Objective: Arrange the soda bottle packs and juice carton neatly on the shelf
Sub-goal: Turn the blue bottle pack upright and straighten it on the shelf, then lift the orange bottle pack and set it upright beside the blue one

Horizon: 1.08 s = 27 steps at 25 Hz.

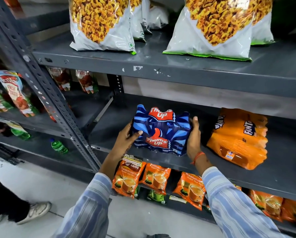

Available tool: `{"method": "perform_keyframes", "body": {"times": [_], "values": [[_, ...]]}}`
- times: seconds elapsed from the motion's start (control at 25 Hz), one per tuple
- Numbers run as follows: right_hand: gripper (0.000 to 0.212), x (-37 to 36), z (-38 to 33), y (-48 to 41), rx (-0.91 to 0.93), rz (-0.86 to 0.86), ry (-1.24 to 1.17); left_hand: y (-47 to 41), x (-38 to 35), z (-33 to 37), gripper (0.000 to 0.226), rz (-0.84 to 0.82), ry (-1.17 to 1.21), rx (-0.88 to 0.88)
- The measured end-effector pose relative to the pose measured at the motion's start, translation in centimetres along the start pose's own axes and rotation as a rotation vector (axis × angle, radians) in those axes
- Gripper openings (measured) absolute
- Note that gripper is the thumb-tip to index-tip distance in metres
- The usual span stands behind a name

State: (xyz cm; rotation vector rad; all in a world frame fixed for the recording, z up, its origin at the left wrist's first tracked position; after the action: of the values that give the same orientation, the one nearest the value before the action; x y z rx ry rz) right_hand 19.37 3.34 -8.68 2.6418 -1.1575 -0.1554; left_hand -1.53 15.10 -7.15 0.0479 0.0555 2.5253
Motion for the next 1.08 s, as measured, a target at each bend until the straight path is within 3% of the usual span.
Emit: {"method": "perform_keyframes", "body": {"times": [0.2,0.28,0.36,0.48,0.64,0.72,0.8,0.92,1.0,1.08], "values": [[0.045,-0.2,-0.3,1.8,0.012,0.059,-0.030,0.0,-0.3,-0.6,0.061,-0.015,-0.009,-0.032],[0.042,-0.1,-0.5,2.1,0.009,0.063,-0.036,0.5,-1.2,-0.5,0.072,0.016,0.004,-0.022],[0.040,0.3,-0.7,2.5,0.020,0.090,-0.021,1.8,-2.9,0.5,0.090,0.125,-0.131,-0.087],[0.041,3.4,-2.7,3.1,0.274,0.240,0.185,4.4,-8.6,4.0,0.094,0.264,-0.504,-0.351],[0.048,10.3,-5.5,1.7,0.570,0.301,0.653,6.6,-19.9,5.8,0.082,0.098,-0.428,-0.558],[0.056,14.7,-5.4,-0.2,0.577,0.298,0.983,6.4,-25.4,4.5,0.088,0.032,-0.278,-0.428],[0.055,19.8,-4.8,-1.9,0.510,0.305,1.197,5.6,-30.3,2.4,0.110,0.060,-0.109,-0.152],[0.074,24.4,-3.5,-4.6,0.437,0.185,1.278,4.5,-34.5,-0.1,0.129,0.232,0.094,0.156],[0.087,25.4,-3.1,-5.8,0.409,0.125,1.244,4.0,-35.4,-0.7,0.119,0.327,0.158,0.281],[0.085,25.8,-2.8,-6.0,0.352,0.123,1.204,3.5,-35.6,-0.7,0.109,0.365,0.183,0.348]]}}
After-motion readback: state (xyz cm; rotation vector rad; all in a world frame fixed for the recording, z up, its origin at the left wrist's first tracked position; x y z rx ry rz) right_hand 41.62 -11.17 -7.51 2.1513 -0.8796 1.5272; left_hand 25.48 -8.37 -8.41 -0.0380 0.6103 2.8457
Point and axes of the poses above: each hand's wrist, its own y-axis away from the middle knuckle, its own x-axis out of the back of the hand, z = x × y, the point moved 5 cm from there along -y, towards the middle knuckle, and after that the axes turned 15 degrees about y, right-handed, at the moved point
